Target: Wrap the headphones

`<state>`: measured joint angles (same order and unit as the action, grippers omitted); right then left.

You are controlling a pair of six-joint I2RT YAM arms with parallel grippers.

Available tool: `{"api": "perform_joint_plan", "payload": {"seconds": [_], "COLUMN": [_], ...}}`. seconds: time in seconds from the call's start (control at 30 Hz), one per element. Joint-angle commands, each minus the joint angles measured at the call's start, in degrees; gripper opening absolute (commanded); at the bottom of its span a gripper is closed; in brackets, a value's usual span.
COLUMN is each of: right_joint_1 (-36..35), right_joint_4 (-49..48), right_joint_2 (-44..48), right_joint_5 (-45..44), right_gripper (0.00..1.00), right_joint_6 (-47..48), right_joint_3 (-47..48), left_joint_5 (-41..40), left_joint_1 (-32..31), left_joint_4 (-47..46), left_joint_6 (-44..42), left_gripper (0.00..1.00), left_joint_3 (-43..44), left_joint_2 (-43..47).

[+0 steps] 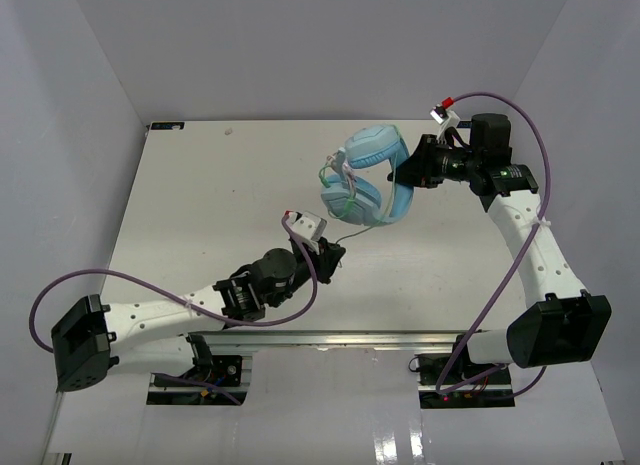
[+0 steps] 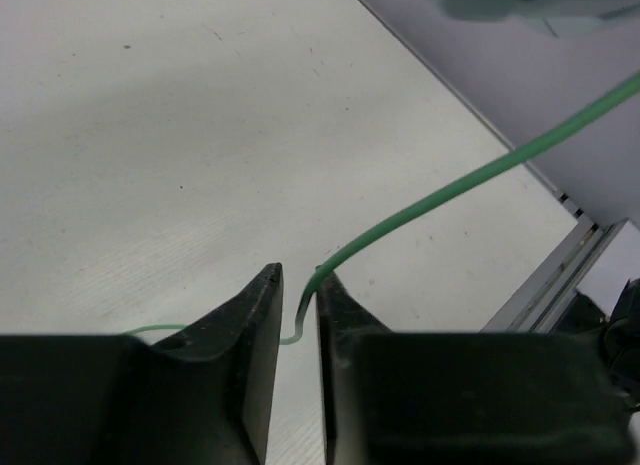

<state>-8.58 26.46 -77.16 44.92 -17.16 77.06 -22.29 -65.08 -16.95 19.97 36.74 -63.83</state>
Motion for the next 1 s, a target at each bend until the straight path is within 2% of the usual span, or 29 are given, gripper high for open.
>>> {"api": "perform_joint_plan", "payload": {"seconds": [0.0, 0.23, 0.5, 0.7, 0.97], "right_joint_1": [0.4, 0.5, 0.6, 0.7, 0.7], "right_joint_4": [-3.5, -3.4, -3.5, -3.4, -3.4], "right_joint_2": [3.0, 3.2, 3.0, 2.9, 3.2], "right_joint_5": [4.7, 4.0, 3.7, 3.6, 3.5], "right_gripper": [0.08, 0.08, 0.08, 0.08, 0.08], "right_joint_6": [-3.7, -3.8, -3.8, -3.8, -3.8], "right_joint_3": [3.0, 2.5, 2.5, 2.3, 2.0], "left_joint_5": [3.9, 8.9, 10.3, 9.7, 12.6], "left_joint_1": [2.7, 3.2, 3.2, 3.3, 3.3], "left_joint_4": [-7.5, -17.7, -24.1, -26.3, -27.1], "left_joint_6": [2.7, 4.8, 6.1, 7.3, 5.5], "left_gripper": [0.35, 0.45, 0.53, 0.67, 0.69], "left_joint_3": [-1.1, -1.9, -2.9, -3.5, -2.9], "left_joint_2": [-3.2, -12.4, -19.3, -23.1, -29.2]}}
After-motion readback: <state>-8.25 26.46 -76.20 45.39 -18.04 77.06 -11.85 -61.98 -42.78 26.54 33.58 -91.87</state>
